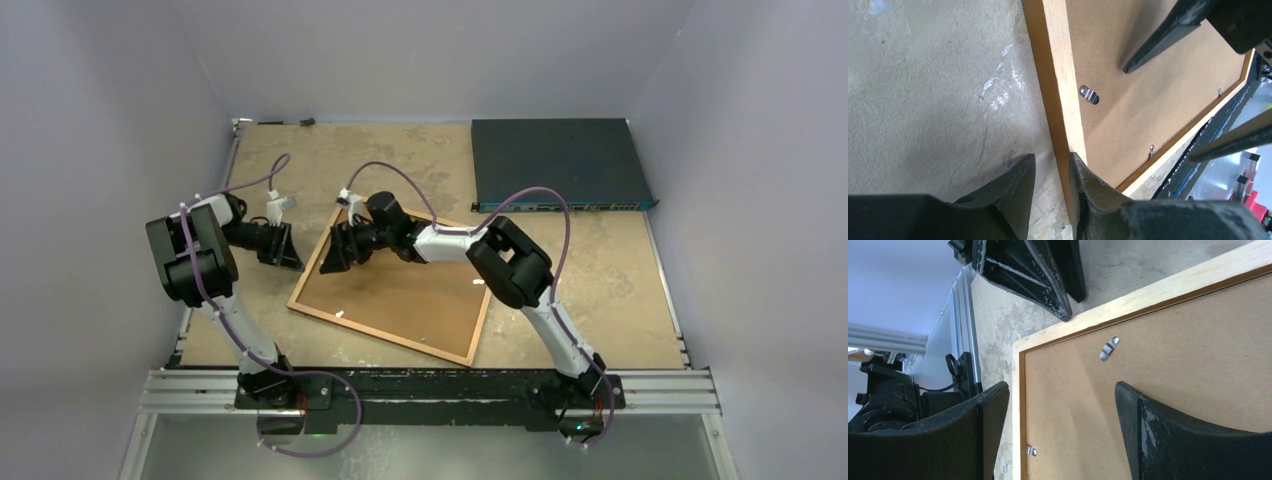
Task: Put the photo into the frame
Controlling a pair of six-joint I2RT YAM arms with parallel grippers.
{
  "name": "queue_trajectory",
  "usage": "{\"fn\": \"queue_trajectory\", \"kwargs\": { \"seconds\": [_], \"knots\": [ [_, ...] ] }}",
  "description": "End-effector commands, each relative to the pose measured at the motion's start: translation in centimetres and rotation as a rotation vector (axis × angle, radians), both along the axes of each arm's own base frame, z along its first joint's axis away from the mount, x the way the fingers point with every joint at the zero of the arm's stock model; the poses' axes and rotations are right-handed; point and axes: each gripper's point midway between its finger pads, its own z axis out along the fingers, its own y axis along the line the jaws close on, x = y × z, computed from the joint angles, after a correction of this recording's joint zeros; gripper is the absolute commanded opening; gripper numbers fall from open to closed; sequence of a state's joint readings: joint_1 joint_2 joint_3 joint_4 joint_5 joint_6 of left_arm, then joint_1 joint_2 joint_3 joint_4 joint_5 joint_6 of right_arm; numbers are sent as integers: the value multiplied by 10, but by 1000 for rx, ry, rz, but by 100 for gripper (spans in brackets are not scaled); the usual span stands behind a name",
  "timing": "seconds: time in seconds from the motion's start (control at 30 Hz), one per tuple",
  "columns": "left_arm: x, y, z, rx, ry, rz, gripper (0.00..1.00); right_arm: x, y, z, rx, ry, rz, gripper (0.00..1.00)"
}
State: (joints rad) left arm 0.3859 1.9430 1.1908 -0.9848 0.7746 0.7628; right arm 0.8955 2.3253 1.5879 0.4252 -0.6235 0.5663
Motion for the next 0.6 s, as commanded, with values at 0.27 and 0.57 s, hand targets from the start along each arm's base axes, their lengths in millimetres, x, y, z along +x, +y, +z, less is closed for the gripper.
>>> {"fn": "queue_trajectory", "kwargs": {
  "seconds": [0.27, 0.57],
  "knots": [
    [-4, -7, -19, 5, -4, -38, 20, 12, 20, 10, 55, -28, -20, 80],
    [-5, -7, -23, 15, -2, -42, 21, 1, 26, -3, 30, -13, -6, 79]
  ]
}}
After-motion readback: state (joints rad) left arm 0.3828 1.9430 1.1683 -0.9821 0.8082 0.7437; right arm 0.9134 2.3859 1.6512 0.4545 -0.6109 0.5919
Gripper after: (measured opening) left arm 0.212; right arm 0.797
